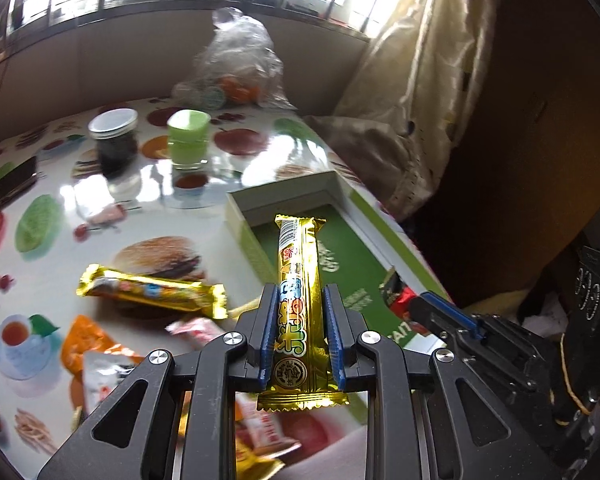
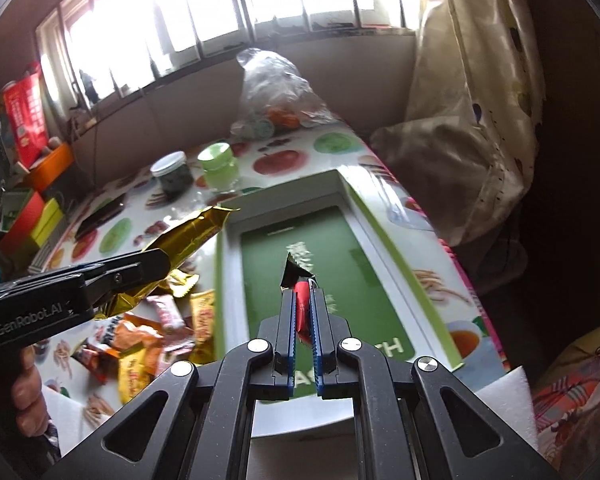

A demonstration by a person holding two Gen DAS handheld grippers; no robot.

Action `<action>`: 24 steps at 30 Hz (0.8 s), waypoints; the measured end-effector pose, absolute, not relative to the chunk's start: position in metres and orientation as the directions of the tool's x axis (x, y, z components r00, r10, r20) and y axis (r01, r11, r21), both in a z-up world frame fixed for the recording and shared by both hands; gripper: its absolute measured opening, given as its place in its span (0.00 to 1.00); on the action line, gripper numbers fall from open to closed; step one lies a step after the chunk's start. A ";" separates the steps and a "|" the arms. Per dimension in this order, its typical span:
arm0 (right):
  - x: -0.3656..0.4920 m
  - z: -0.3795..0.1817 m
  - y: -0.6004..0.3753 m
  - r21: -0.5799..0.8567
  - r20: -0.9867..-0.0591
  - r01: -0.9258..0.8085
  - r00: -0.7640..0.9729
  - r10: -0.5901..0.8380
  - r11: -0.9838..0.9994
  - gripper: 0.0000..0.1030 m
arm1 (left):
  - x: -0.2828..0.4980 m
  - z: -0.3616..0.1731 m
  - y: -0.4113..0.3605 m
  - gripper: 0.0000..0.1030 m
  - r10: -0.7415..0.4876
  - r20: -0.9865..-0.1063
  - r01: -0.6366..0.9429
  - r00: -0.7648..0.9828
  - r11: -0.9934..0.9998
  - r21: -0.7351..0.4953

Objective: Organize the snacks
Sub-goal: 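Carry the gold bar in left tool and red pack in right tool over the green box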

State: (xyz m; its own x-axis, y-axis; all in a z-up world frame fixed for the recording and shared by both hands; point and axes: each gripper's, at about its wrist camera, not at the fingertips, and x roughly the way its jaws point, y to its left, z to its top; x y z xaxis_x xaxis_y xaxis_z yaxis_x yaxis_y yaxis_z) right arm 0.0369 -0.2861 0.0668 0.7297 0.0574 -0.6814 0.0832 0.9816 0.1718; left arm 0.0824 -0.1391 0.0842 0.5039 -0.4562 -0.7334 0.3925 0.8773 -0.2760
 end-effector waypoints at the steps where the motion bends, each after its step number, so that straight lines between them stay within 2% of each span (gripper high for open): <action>1: 0.037 0.065 -0.289 0.169 -0.686 0.090 0.726 0.052 0.981 0.07 | 0.082 0.084 -0.143 0.23 -0.459 -0.734 0.399 0.500 0.875 -0.275; 24: 0.042 0.037 -0.312 0.167 -0.720 0.123 0.693 0.036 0.978 0.07 | 0.086 0.048 -0.201 0.23 -0.411 -0.808 0.437 0.421 0.873 -0.216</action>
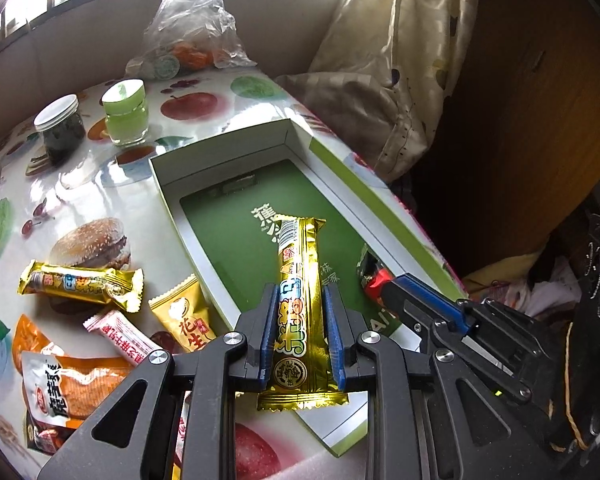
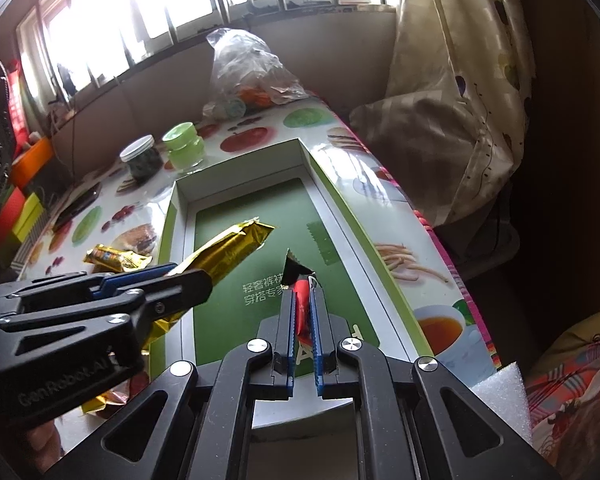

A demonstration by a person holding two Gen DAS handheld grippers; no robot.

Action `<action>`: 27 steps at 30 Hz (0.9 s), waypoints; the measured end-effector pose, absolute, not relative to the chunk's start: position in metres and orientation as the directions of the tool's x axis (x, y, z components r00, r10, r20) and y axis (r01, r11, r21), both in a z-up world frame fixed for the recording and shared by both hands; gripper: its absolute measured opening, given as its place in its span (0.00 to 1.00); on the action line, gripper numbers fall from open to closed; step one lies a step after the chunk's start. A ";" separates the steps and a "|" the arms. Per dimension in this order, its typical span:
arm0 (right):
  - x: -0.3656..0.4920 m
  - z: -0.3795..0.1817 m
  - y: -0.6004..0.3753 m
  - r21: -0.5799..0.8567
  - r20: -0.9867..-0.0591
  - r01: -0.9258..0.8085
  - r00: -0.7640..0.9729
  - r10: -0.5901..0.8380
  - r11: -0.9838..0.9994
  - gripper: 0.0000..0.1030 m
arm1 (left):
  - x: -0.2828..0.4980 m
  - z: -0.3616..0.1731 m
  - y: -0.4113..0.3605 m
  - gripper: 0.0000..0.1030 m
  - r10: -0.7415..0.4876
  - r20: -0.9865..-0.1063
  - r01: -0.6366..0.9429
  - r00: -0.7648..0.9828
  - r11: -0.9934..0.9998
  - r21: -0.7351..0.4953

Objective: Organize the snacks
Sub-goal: 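Carry the gold bar in left tool and red pack in right tool over the green box, then open left tool to drop the gold bar while right tool releases the red pack into the box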

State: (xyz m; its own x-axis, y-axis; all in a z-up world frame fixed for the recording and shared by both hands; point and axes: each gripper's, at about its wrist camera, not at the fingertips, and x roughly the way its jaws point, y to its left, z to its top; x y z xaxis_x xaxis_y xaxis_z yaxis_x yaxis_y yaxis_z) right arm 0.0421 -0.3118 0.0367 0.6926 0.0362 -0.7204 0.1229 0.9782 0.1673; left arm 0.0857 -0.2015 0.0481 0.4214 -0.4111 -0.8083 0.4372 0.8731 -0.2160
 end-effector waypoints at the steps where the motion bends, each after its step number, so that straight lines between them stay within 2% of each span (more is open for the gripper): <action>1: 0.042 0.036 -0.312 0.169 -0.722 0.124 0.691 0.038 0.978 0.07 | 0.086 0.047 -0.202 0.23 -0.410 -0.810 0.435 0.419 0.874 -0.217; 9: 0.041 0.033 -0.313 0.186 -0.726 0.121 0.685 0.054 0.975 0.07 | 0.088 0.042 -0.204 0.23 -0.396 -0.824 0.424 0.406 0.880 -0.214; 19: 0.039 0.033 -0.312 0.183 -0.736 0.140 0.676 0.041 0.973 0.15 | 0.089 0.037 -0.203 0.24 -0.405 -0.833 0.430 0.378 0.873 -0.230; 23: 0.037 0.035 -0.314 0.185 -0.738 0.155 0.674 0.032 0.970 0.17 | 0.089 0.038 -0.202 0.27 -0.416 -0.828 0.436 0.375 0.868 -0.239; 27: 0.032 0.040 -0.316 0.190 -0.730 0.167 0.683 0.026 0.968 0.19 | 0.085 0.045 -0.198 0.37 -0.427 -0.816 0.436 0.390 0.866 -0.245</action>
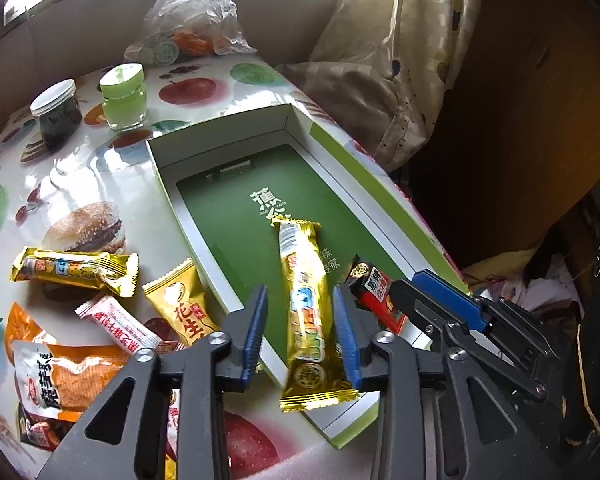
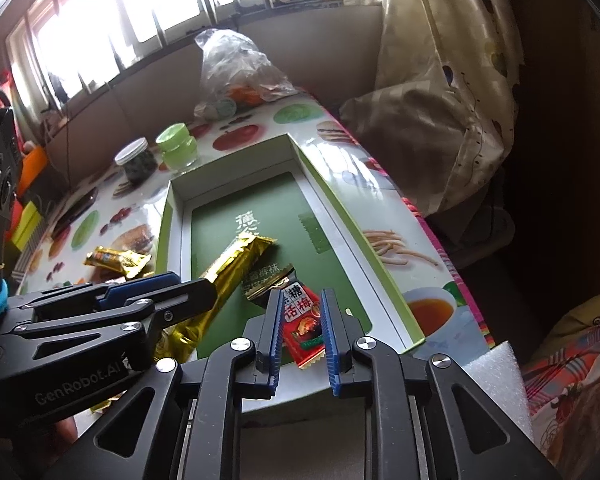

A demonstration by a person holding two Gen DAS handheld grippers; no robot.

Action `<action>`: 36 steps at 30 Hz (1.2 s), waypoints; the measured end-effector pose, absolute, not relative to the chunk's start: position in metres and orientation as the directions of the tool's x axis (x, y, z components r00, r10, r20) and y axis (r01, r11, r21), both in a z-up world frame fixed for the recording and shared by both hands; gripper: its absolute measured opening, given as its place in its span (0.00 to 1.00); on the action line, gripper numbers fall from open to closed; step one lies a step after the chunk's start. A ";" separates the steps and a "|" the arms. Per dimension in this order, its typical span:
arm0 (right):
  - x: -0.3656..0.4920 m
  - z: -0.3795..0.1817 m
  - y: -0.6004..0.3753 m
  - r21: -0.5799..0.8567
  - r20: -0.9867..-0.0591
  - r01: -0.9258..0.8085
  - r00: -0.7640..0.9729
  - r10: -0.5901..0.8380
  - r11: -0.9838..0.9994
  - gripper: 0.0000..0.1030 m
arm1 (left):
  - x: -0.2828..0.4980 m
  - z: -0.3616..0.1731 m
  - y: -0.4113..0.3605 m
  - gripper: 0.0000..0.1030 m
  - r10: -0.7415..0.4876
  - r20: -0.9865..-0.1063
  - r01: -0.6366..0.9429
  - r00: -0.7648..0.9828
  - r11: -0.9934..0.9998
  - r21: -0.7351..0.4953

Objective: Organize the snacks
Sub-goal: 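Open left tool to drop the gold bar while right tool releases the red pack into the box, then return both tools to the pile and close right tool on the white nougat candy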

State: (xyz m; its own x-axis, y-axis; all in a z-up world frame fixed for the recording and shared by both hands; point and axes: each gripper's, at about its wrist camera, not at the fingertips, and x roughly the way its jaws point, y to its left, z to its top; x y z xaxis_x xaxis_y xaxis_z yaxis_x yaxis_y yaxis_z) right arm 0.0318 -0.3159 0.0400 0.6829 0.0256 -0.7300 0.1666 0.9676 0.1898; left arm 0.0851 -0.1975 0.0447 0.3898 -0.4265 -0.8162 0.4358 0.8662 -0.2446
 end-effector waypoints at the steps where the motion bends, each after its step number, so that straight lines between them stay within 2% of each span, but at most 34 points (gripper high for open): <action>1: 0.031 0.041 -0.316 0.189 -0.729 0.171 0.684 0.022 0.967 0.21 | 0.084 0.046 -0.196 0.37 -0.431 -0.813 0.434 0.391 0.866 -0.249; 10: 0.016 0.057 -0.301 0.184 -0.708 0.146 0.706 0.028 0.972 0.27 | 0.067 0.070 -0.166 0.38 -0.458 -0.765 0.437 0.453 0.862 -0.257; 19: 0.003 0.069 -0.266 0.216 -0.675 0.045 0.728 0.116 0.975 0.31 | 0.056 0.073 -0.100 0.38 -0.393 -0.750 0.329 0.532 0.912 -0.245; 28: 0.005 0.058 -0.221 0.211 -0.698 -0.072 0.687 0.202 0.975 0.31 | 0.048 0.062 -0.041 0.38 -0.312 -0.764 0.202 0.565 0.950 -0.239; 36: 0.012 0.044 -0.193 0.196 -0.729 -0.123 0.645 0.229 0.973 0.31 | 0.036 0.054 -0.019 0.38 -0.305 -0.768 0.170 0.564 0.952 -0.253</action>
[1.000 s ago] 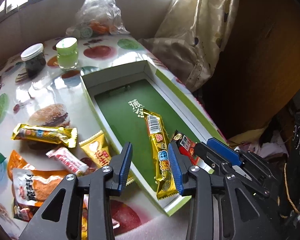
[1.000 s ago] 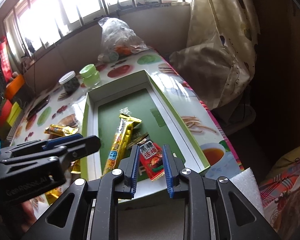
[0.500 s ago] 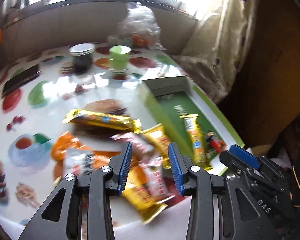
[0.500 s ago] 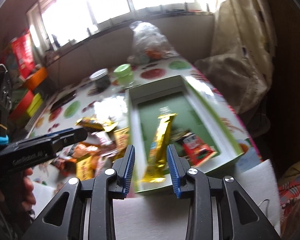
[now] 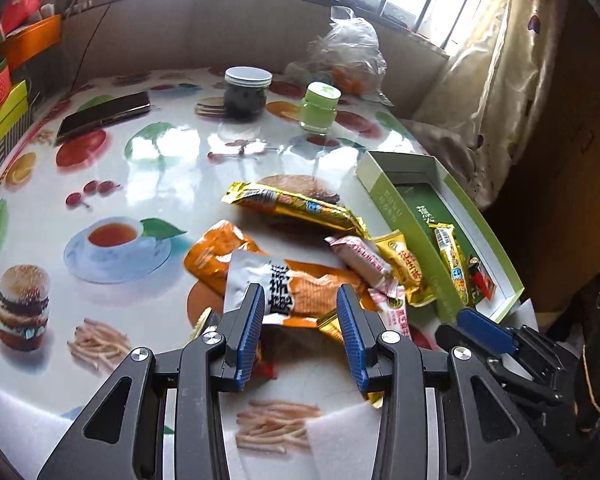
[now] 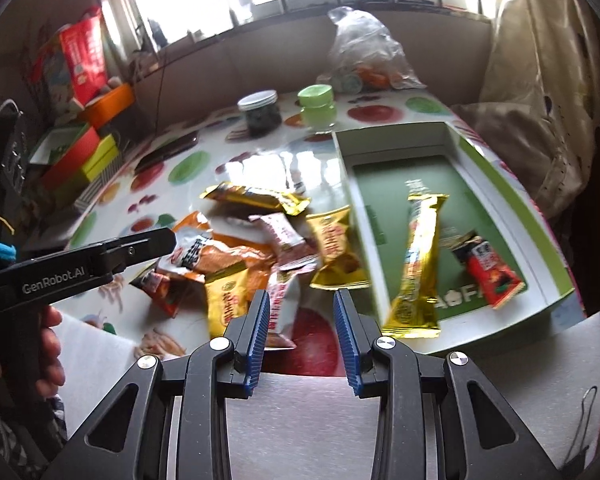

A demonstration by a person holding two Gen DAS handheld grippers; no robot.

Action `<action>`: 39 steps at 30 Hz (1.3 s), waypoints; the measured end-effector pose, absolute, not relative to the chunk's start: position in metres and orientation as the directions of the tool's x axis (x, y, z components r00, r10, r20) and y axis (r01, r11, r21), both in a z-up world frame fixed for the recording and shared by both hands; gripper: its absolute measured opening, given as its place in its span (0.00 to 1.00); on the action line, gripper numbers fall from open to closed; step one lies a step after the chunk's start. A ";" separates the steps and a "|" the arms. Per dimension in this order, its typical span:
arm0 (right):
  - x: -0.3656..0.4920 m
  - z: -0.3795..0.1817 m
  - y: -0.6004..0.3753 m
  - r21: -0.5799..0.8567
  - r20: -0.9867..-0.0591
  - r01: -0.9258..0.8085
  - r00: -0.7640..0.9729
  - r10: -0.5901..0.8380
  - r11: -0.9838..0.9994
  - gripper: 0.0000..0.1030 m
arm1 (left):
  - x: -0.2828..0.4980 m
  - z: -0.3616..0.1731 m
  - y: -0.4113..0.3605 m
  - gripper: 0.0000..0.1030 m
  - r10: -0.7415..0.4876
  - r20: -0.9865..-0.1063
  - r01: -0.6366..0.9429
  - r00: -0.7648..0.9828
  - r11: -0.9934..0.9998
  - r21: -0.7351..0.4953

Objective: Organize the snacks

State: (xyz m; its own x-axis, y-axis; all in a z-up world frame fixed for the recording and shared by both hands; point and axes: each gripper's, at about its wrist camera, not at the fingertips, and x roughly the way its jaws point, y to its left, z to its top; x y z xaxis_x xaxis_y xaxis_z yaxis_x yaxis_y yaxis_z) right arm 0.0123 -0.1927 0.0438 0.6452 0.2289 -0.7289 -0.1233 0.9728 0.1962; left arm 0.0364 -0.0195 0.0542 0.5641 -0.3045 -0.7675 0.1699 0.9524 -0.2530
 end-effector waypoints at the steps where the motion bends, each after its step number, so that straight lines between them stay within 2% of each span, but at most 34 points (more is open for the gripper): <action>1: 0.014 0.042 -0.189 0.192 -0.734 -0.126 0.640 0.228 0.973 0.31 | 0.035 0.053 -0.018 0.38 -0.303 -0.769 0.167 0.562 0.953 -0.253; 16: 0.033 0.016 -0.160 0.158 -0.794 -0.139 0.570 0.210 0.978 0.31 | 0.024 0.039 0.004 0.38 -0.320 -0.779 0.139 0.539 0.946 -0.292; 19: 0.033 0.015 -0.158 0.157 -0.794 -0.143 0.570 0.211 0.977 0.22 | 0.023 0.038 0.006 0.38 -0.323 -0.779 0.134 0.537 0.945 -0.299; 22: 0.032 0.015 -0.152 0.148 -0.795 -0.156 0.569 0.211 0.977 0.20 | 0.023 0.036 0.007 0.38 -0.327 -0.782 0.134 0.531 0.943 -0.304; 39: 0.024 0.022 -0.152 0.136 -0.769 -0.158 0.606 0.205 0.978 0.18 | 0.021 0.030 -0.008 0.38 -0.361 -0.793 0.172 0.490 0.932 -0.318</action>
